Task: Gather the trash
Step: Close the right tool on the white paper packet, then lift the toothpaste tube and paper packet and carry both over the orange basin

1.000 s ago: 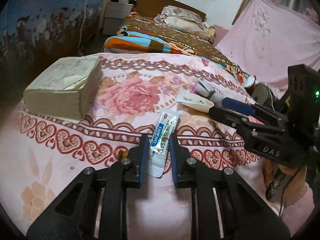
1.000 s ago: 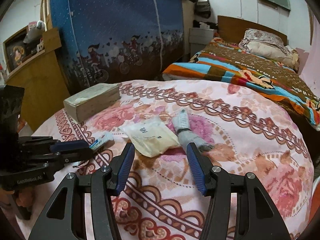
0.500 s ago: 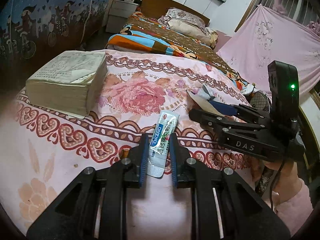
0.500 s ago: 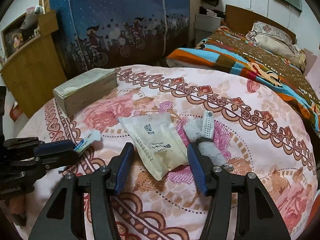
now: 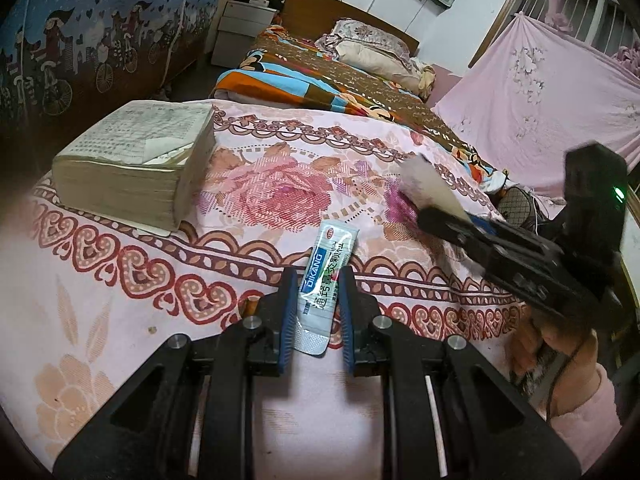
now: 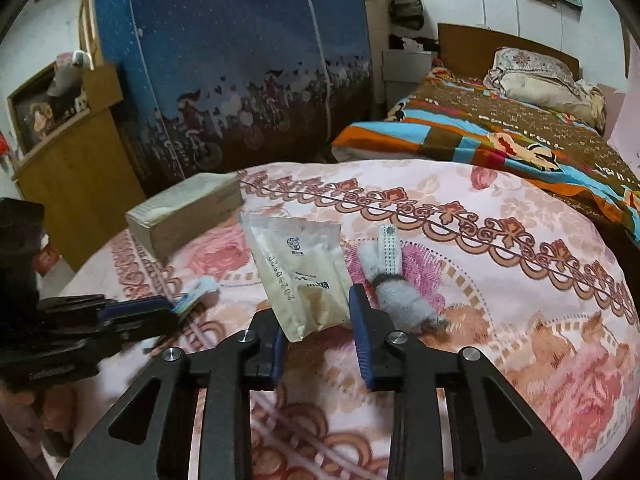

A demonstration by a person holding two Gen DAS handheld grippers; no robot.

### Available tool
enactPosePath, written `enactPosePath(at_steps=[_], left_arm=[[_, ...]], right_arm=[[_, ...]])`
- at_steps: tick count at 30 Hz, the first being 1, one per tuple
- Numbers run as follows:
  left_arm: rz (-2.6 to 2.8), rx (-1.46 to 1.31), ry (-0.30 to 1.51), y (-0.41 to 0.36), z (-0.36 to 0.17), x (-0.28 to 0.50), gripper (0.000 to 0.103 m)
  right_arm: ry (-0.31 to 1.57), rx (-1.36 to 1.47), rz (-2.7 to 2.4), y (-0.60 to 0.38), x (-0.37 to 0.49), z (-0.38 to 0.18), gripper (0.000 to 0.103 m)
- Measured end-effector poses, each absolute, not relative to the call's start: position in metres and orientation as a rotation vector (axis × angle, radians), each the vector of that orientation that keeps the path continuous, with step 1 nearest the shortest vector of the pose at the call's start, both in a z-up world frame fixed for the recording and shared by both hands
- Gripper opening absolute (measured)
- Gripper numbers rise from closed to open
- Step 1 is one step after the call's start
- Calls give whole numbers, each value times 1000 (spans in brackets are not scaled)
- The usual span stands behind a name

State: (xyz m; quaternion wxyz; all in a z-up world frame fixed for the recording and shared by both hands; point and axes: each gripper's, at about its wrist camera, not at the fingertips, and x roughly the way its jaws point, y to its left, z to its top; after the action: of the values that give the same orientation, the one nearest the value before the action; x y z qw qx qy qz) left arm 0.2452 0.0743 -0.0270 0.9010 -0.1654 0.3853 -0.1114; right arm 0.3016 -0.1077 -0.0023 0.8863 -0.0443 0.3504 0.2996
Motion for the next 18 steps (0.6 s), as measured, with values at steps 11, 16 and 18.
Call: enactPosePath(at_steps=[11,16,18], left_arm=[[-233,-345,784,75,-26,243,5],[-229,-344,724,75,-18,233,5],[-225,-328,696,73,-14,229,5]], right_arm=[[651,-99,527,-128,263,6,26],[571,-19,499,-149,251,15,26],[549,10,490,-158,247,18,26]])
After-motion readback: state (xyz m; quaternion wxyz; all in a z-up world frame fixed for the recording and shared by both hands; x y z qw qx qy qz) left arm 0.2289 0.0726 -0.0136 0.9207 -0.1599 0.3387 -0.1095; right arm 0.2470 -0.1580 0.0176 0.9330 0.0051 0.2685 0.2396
